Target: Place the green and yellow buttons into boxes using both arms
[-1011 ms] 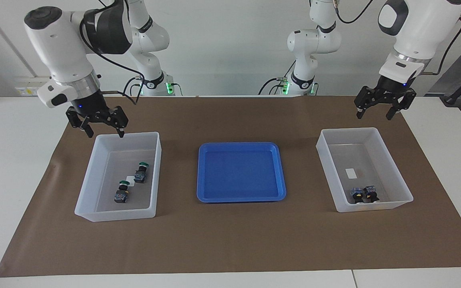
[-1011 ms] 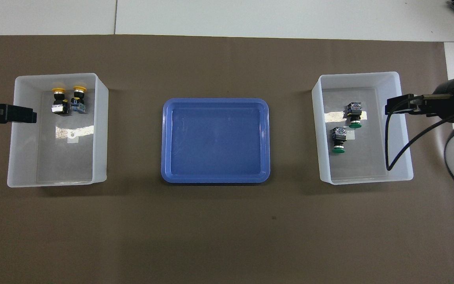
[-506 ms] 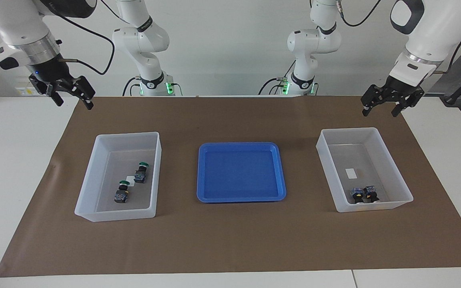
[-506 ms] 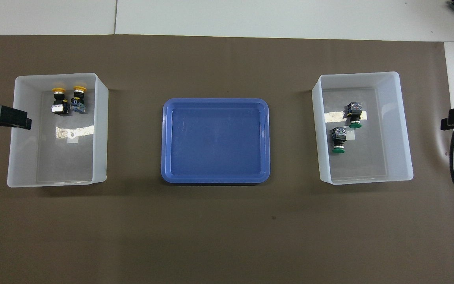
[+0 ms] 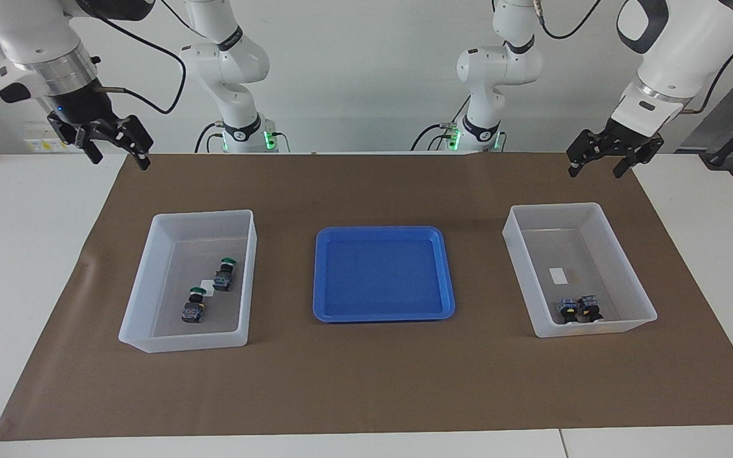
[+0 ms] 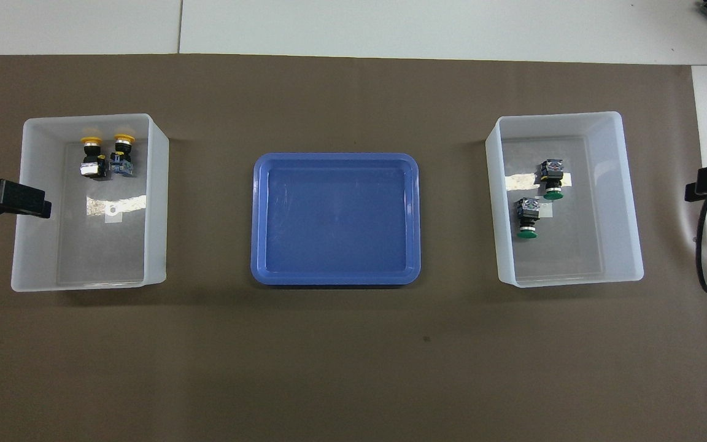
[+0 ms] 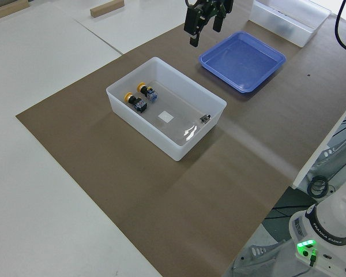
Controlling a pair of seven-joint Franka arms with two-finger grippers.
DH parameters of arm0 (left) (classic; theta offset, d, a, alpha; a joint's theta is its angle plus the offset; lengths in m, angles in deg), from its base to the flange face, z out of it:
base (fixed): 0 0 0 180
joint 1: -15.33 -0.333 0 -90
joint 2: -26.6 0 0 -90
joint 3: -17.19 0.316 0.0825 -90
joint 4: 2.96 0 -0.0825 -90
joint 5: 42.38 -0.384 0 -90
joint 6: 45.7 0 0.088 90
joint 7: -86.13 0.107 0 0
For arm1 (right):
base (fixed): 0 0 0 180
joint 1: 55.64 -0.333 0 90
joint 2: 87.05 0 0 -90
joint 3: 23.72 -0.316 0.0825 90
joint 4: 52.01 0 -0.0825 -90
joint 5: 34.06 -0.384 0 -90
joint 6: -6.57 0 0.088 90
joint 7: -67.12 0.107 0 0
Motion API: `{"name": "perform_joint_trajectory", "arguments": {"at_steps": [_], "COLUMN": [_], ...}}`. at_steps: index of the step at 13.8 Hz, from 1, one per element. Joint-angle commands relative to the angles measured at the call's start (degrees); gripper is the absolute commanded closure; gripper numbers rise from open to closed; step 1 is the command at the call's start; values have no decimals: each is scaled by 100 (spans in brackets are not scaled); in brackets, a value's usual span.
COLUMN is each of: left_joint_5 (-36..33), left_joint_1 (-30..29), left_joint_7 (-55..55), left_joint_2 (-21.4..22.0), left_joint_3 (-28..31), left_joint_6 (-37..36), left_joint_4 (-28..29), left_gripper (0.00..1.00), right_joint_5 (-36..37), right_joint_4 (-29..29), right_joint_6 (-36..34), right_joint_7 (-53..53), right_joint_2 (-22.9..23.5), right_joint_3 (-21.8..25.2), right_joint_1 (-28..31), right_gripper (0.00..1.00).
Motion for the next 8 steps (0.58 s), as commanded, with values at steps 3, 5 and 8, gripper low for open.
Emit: {"name": "perform_joint_trajectory", "arguments": {"at_steps": [3,5,8], "left_joint_5": [-29,-29,-29], "left_joint_1": [-12,-12,-21], "left_joint_7": [-106,-254,-369], "left_joint_2": [142,142,142], "left_joint_3": [-26,-26,-26], "left_joint_6": [-85,-42,-32], "left_joint_4": [142,151,151], "left_gripper": [0,0,0], "right_joint_5": [228,219,166], "right_joint_4": [49,49,58], "right_joint_6": [-12,-12,-73], "right_joint_7": [104,105,96], "right_joint_2": [-68,-68,-68], "right_joint_3": [-147,-156,-148], "right_joint_1": [-162,-162,-153], "right_gripper": [0,0,0]}}
